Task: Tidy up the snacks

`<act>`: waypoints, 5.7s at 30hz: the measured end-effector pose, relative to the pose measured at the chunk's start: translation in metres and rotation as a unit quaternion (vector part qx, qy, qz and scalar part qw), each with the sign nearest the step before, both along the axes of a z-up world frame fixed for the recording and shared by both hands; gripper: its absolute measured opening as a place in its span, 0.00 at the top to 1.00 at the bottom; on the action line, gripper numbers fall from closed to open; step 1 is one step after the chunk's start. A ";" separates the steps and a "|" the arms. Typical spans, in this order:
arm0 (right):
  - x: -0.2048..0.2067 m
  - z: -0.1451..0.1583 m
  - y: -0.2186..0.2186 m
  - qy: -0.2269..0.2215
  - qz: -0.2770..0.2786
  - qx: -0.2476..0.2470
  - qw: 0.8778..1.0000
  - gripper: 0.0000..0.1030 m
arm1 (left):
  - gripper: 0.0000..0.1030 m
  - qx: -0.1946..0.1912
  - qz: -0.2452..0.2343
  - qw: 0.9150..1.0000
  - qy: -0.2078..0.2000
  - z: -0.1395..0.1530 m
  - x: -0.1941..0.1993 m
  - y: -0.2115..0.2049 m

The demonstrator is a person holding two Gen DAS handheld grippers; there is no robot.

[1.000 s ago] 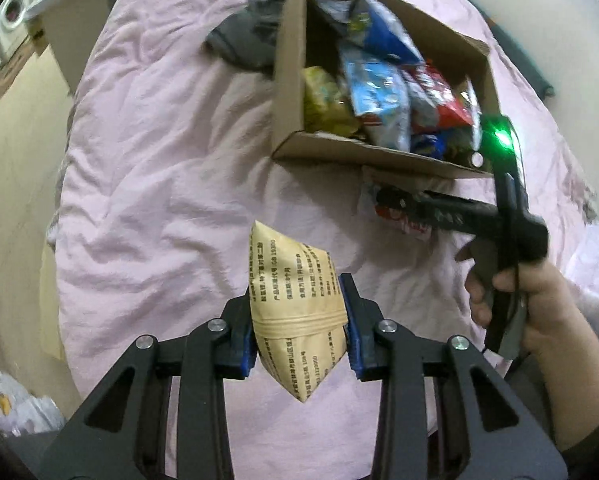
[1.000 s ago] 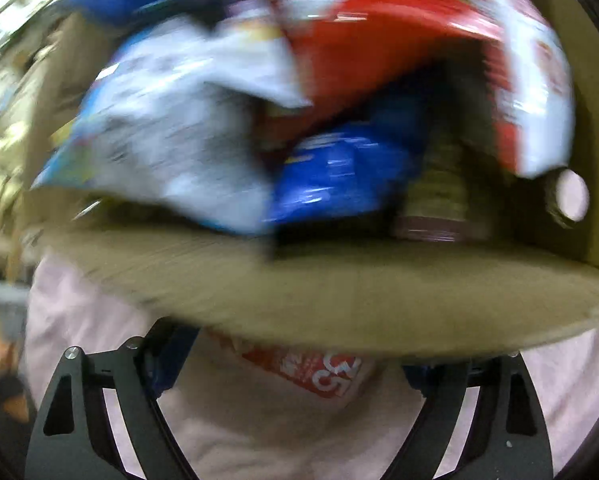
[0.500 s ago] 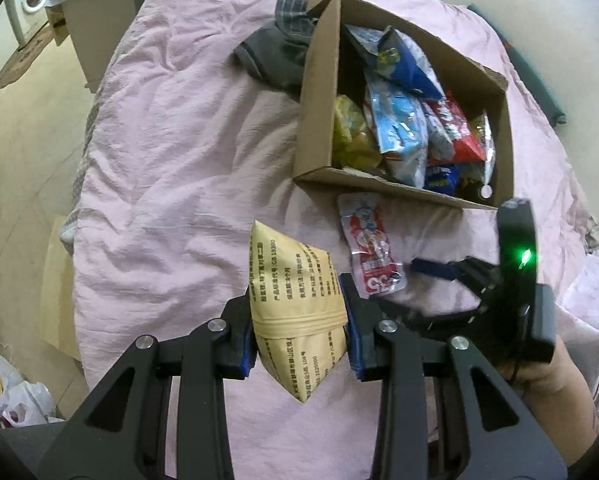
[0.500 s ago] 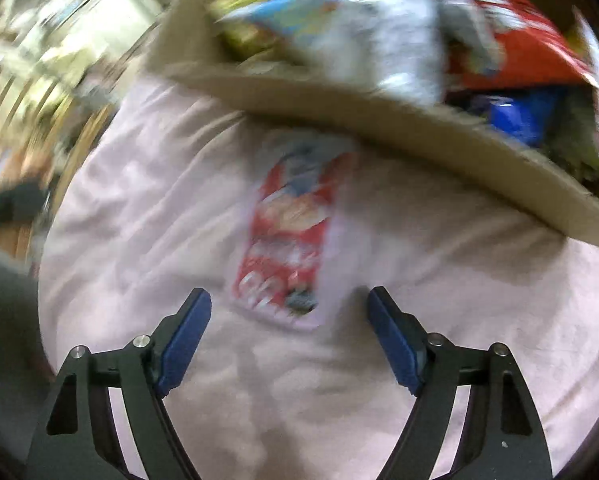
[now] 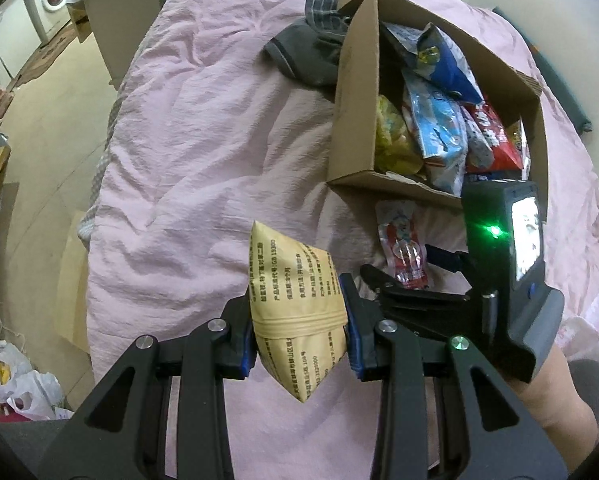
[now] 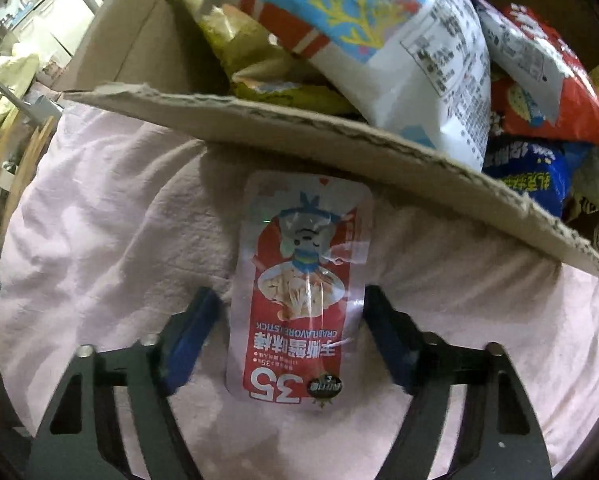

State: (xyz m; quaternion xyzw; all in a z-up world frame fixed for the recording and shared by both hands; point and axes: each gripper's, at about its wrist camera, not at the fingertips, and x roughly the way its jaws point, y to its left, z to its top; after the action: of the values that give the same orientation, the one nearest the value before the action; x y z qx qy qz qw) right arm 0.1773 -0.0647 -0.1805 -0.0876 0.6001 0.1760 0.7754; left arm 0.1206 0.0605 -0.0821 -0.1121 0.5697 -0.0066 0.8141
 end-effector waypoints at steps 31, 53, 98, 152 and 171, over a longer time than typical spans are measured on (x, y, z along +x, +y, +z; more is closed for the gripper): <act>-0.069 0.109 -0.089 -0.029 -0.024 0.173 0.984 0.75 | 0.70 0.036 -0.004 0.999 -0.037 0.014 -0.008 -0.009; 0.043 0.143 -0.166 -0.136 -0.140 0.200 0.960 0.74 | 0.70 0.083 -0.086 0.985 -0.124 0.071 0.090 -0.087; 0.041 0.169 -0.188 -0.176 -0.179 0.269 0.930 0.02 | 0.00 0.109 -0.025 0.969 -0.220 0.114 0.107 -0.099; -0.102 0.150 -0.140 -0.261 -0.152 0.109 0.947 0.00 | 0.00 0.076 0.020 0.976 -0.206 0.067 -0.055 -0.028; -0.100 0.151 -0.146 -0.261 -0.163 0.112 0.945 0.00 | 0.00 0.073 0.023 0.976 -0.203 0.067 -0.056 -0.030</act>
State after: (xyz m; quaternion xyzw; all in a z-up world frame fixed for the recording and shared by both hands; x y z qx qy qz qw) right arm 0.0769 -0.2110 -0.0299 0.0559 0.3598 0.0838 0.9276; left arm 0.0651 0.0306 -0.0150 -0.0614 0.3888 0.0308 0.9188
